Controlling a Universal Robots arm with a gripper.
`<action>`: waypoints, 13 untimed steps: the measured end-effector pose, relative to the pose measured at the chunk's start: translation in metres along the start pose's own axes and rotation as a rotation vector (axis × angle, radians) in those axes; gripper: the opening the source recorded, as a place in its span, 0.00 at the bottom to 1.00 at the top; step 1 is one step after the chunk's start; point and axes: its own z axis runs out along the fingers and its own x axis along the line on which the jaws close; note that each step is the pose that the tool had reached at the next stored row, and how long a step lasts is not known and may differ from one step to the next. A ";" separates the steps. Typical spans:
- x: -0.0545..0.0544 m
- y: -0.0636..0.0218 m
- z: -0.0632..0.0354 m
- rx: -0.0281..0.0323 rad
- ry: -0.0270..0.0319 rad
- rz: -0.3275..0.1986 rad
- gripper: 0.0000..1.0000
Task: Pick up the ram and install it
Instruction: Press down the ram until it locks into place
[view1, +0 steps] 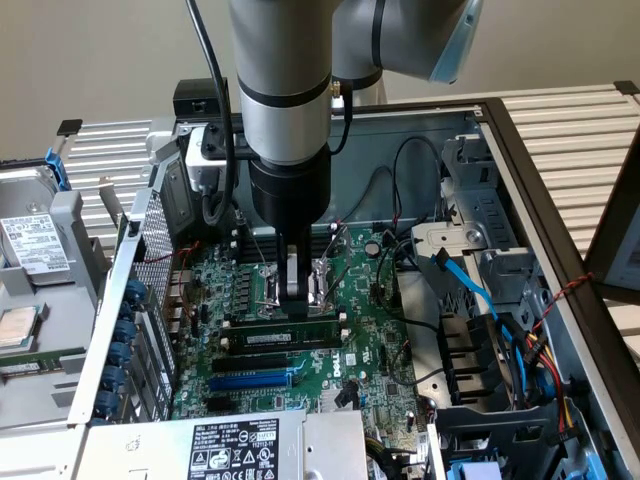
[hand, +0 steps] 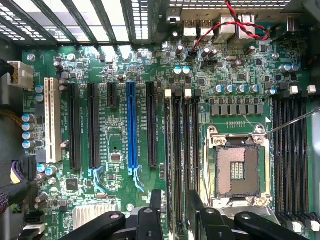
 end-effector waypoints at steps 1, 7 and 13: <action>0.000 0.0000 0.0000 0.0000 0.0000 0.000 0.35; 0.000 0.0000 0.0000 0.0000 0.0000 0.000 0.33; 0.000 0.0000 0.0000 0.0000 0.0001 0.000 0.11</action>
